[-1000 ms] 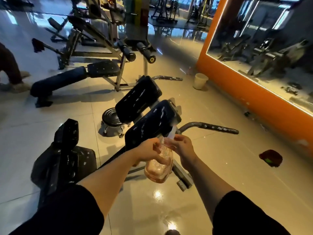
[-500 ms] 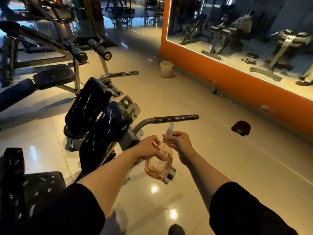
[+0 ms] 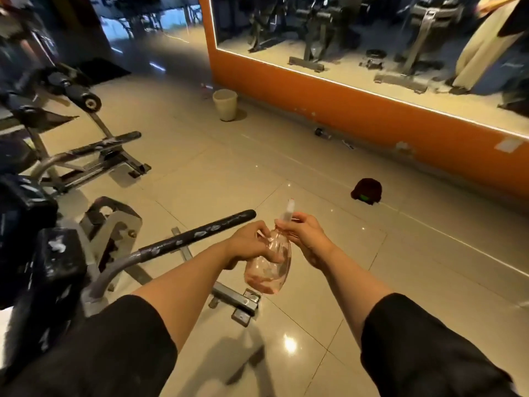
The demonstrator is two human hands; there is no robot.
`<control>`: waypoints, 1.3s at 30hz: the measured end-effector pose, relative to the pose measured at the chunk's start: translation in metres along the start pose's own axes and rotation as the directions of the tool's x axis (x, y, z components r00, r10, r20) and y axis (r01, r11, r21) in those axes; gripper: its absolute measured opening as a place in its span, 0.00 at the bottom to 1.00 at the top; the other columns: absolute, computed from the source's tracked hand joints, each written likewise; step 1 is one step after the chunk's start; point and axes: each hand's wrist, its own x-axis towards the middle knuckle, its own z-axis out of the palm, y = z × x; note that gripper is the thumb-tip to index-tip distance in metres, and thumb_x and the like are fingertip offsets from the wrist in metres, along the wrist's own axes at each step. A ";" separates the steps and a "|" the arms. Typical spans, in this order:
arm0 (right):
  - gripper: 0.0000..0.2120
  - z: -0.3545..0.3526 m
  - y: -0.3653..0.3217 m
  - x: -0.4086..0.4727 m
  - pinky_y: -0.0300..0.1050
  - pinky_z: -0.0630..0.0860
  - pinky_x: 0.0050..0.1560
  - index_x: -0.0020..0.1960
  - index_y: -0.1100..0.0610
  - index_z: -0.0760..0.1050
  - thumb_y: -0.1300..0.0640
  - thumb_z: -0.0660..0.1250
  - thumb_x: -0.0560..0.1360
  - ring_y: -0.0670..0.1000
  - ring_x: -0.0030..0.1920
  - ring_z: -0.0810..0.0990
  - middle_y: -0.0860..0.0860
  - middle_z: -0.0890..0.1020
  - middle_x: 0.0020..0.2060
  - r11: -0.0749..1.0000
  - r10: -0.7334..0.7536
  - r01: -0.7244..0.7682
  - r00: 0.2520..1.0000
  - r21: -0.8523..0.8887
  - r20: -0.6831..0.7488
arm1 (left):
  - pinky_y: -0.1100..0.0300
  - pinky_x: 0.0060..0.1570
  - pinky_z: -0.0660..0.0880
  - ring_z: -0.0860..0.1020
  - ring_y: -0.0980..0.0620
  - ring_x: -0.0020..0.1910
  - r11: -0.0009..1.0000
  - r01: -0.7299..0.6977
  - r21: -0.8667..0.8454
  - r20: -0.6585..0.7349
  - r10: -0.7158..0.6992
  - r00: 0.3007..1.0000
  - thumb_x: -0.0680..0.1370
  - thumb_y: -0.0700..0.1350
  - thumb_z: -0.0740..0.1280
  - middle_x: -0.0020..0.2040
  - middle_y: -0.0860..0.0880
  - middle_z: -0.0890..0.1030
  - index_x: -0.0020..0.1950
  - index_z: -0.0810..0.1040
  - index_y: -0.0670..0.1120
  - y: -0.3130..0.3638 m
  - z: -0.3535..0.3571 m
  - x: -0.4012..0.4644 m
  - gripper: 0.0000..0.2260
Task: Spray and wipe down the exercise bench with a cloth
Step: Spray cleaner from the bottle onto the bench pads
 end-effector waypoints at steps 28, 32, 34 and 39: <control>0.19 -0.353 -0.171 0.304 0.48 0.78 0.44 0.49 0.51 0.84 0.72 0.66 0.70 0.53 0.43 0.81 0.60 0.85 0.45 0.941 -0.324 0.241 0.844 -0.237 -0.426 | 0.74 0.55 0.67 0.69 0.51 0.60 0.720 -0.611 0.329 0.168 0.592 0.788 0.75 0.37 0.71 0.62 0.48 0.67 0.66 0.73 0.49 0.322 0.112 0.491 0.22; 0.20 -0.431 -0.177 0.368 0.53 0.79 0.50 0.50 0.52 0.83 0.75 0.66 0.70 0.55 0.42 0.81 0.63 0.84 0.47 0.948 -0.266 0.163 0.876 -0.273 -0.402 | 0.50 0.52 0.72 0.75 0.45 0.50 0.548 -0.613 0.569 0.248 0.597 0.763 0.73 0.40 0.72 0.49 0.45 0.77 0.51 0.77 0.45 0.356 0.146 0.570 0.08; 0.19 -0.462 -0.179 0.400 0.56 0.81 0.50 0.50 0.51 0.84 0.72 0.67 0.71 0.57 0.42 0.83 0.58 0.85 0.44 0.941 -0.236 0.112 0.893 -0.319 -0.383 | 0.48 0.49 0.73 0.76 0.45 0.48 0.545 -0.581 0.605 0.231 0.577 0.783 0.74 0.41 0.72 0.48 0.46 0.78 0.49 0.76 0.45 0.370 0.156 0.603 0.07; 0.14 -0.515 -0.195 0.482 0.52 0.78 0.39 0.44 0.51 0.84 0.69 0.67 0.73 0.54 0.37 0.81 0.61 0.84 0.39 0.897 -0.263 0.123 0.921 -0.425 -0.289 | 0.53 0.41 0.71 0.75 0.44 0.45 0.471 -0.517 0.715 0.212 0.558 0.802 0.78 0.50 0.67 0.49 0.46 0.76 0.51 0.75 0.46 0.399 0.160 0.683 0.08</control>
